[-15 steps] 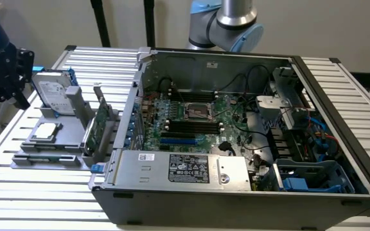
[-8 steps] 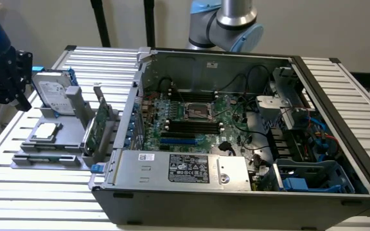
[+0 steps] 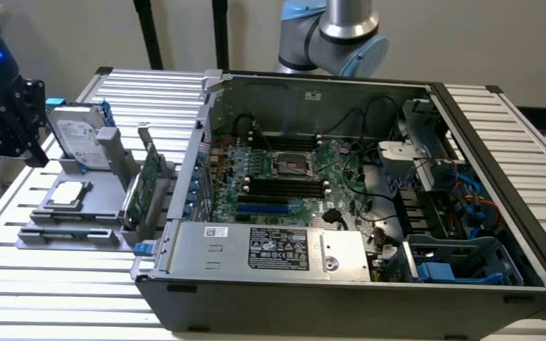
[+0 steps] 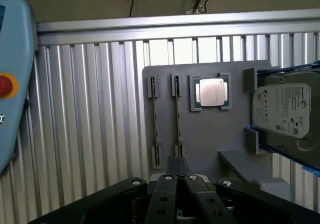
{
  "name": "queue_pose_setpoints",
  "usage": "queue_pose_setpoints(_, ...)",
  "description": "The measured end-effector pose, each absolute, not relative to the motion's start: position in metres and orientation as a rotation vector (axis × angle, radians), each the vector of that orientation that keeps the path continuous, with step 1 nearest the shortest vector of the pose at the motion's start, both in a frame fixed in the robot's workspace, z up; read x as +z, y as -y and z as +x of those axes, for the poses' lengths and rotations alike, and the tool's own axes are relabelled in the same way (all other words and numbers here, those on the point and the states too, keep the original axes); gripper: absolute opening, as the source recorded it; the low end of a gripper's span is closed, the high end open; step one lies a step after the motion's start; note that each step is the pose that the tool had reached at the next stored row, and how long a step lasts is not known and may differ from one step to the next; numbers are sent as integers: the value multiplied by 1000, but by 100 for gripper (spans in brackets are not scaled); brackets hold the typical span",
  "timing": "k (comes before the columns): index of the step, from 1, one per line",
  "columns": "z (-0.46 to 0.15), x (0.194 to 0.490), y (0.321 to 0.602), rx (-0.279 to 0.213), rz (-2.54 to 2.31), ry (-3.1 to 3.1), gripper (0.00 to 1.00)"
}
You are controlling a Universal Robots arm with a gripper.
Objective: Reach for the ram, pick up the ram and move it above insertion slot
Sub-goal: 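Pick up the ram and move it above insertion slot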
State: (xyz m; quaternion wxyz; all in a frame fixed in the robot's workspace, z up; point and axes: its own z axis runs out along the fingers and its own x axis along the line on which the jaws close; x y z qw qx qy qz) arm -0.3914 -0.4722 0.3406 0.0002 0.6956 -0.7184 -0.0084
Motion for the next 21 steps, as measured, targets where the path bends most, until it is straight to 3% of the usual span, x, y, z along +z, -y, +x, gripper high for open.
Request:
queue_pose_setpoints(10, -394, 338, 472, -27, 2289, 2152, 12)
queue_pose_setpoints(12, -395, 337, 472, -27, 2289, 2152, 24)
queue_pose_setpoints(13, -395, 337, 472, -27, 2289, 2152, 24)
queue_pose_setpoints(17, -395, 331, 472, -27, 2289, 2152, 42)
queue_pose_setpoints(21, -396, 324, 473, -26, 2289, 2152, 42)
